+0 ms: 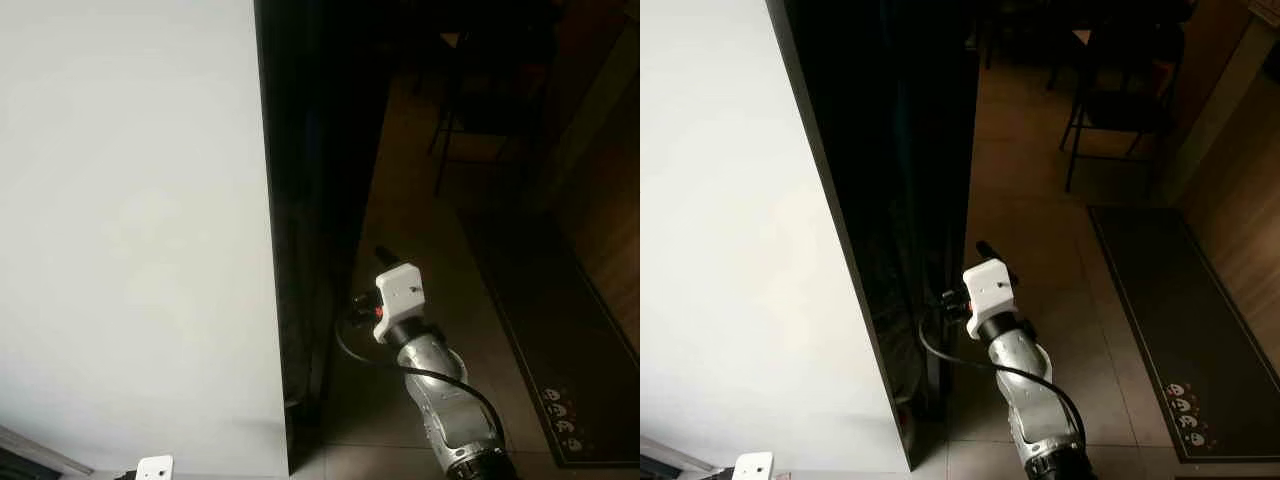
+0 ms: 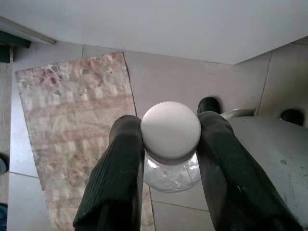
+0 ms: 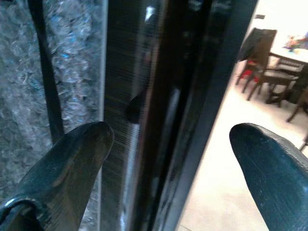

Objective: Restocking fridge

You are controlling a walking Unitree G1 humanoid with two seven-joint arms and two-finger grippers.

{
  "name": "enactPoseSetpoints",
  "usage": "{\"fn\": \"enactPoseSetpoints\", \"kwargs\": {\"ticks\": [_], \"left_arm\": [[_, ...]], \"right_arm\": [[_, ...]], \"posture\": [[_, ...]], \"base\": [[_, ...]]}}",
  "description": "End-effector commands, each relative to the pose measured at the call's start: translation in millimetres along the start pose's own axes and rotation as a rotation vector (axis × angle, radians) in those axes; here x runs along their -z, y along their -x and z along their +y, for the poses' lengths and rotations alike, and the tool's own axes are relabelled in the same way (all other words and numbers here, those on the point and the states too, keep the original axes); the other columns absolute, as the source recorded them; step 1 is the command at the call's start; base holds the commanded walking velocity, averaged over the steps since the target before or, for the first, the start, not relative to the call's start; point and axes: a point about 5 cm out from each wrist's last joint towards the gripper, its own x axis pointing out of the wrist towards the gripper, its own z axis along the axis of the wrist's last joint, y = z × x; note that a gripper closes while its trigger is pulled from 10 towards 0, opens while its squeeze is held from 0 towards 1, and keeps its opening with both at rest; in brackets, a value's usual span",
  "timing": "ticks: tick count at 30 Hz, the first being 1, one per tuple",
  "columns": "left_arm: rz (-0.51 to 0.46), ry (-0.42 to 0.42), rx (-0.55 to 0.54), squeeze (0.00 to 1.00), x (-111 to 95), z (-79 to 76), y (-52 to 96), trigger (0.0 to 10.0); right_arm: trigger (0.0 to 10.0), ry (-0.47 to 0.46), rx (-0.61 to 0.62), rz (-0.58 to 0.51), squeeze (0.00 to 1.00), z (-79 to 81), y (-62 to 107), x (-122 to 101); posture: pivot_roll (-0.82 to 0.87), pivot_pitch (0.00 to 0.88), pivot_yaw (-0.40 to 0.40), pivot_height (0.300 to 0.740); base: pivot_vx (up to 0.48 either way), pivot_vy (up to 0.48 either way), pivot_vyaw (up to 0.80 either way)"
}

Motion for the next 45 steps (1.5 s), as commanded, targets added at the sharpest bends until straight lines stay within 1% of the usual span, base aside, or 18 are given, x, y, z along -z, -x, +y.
{"fn": "enactPoseSetpoints", "kwargs": {"ticks": [1,3,4,6,7,8,10,13,16,18,24,30,34,37,42,45], "left_arm": [[0.016,-0.013,-0.003,0.00,3,0.8,0.3,10.0],[0.015,-0.009,-0.006,0.00,3,2.4,0.5,10.0],[0.015,-0.008,-0.007,0.00,3,2.7,0.5,10.0],[0.016,-0.003,-0.011,0.00,4,3.9,0.7,10.0],[0.016,-0.003,-0.011,0.00,4,3.9,0.7,10.0],[0.018,-0.002,-0.012,0.00,5,4.6,1.1,10.0],[0.023,-0.005,-0.011,0.00,7,5.0,1.4,10.0],[0.026,-0.003,-0.012,0.00,8,5.0,1.7,10.0],[0.028,-0.003,-0.010,0.00,9,4.7,1.9,10.0],[0.027,0.004,-0.010,0.00,10,5.0,2.1,10.0],[0.027,0.004,-0.011,0.00,11,8.4,2.8,10.0],[0.036,0.011,-0.024,0.00,18,15.9,5.0,10.0],[0.037,0.018,-0.030,0.00,19,16.6,5.4,10.0],[0.038,0.012,-0.025,0.00,19,12.8,5.1,10.0],[0.032,0.007,-0.006,0.00,15,-1.3,3.0,10.0],[0.029,0.007,-0.002,0.00,13,-3.7,2.6,10.0]], "right_arm": [[10.0,-0.021,-0.023,0.018,0.00,3.3,-3.7,2],[10.0,-0.025,-0.046,0.014,0.00,6.6,-8.9,0],[10.0,-0.023,-0.051,0.015,0.00,7.2,-9.5,0],[10.0,-0.051,-0.091,0.023,0.00,12.7,-10.6,3],[10.0,-0.051,-0.091,0.023,0.00,12.7,-10.6,3],[10.0,-0.047,-0.119,0.024,0.00,17.1,-10.5,4],[10.0,-0.040,-0.136,0.021,0.00,21.3,-10.2,5],[10.0,-0.053,-0.115,0.020,0.00,20.7,-10.5,5],[10.0,-0.045,-0.115,0.022,0.00,21.0,-11.7,6],[10.0,-0.042,-0.071,0.015,0.00,15.3,-14.2,5],[10.0,-0.023,-0.021,-0.002,0.00,6.2,-18.2,1],[10.0,-0.026,-0.023,0.000,0.00,6.7,-21.7,2],[10.0,-0.028,-0.036,-0.007,0.00,9.0,-23.8,0],[10.0,-0.025,-0.049,-0.019,0.00,11.8,-28.0,-3],[10.0,-0.018,-0.074,-0.022,0.00,15.1,-33.1,-3],[10.0,-0.026,-0.066,-0.029,0.00,14.5,-34.7,-5]], "posture": [[0.04,0.000,-0.028,0.740],[0.04,0.000,-0.031,0.740],[0.04,0.000,-0.031,0.740],[0.05,0.000,-0.033,0.740],[0.05,0.000,-0.033,0.740],[0.04,0.000,-0.030,0.740],[0.04,0.000,-0.030,0.740],[0.04,0.000,-0.031,0.740],[0.04,0.000,-0.030,0.740],[0.04,0.000,-0.031,0.740],[0.04,0.000,-0.031,0.740],[0.04,0.000,-0.031,0.740],[0.04,0.000,-0.031,0.740],[0.04,0.000,-0.033,0.740],[0.05,0.000,-0.035,0.740],[0.05,0.000,-0.036,0.740]], "base": [[0.000,0.000,0.00],[0.000,0.000,0.00],[0.000,0.000,0.00],[0.000,0.000,0.00],[0.000,0.000,0.00],[0.000,0.000,0.00],[0.000,0.000,0.00],[0.000,0.000,0.00],[0.000,0.000,0.00],[0.000,0.000,0.00],[0.000,0.000,0.00],[0.000,0.000,0.00],[0.000,0.000,0.00],[0.000,0.000,0.00],[0.000,0.000,0.00],[0.000,0.000,0.00]]}}
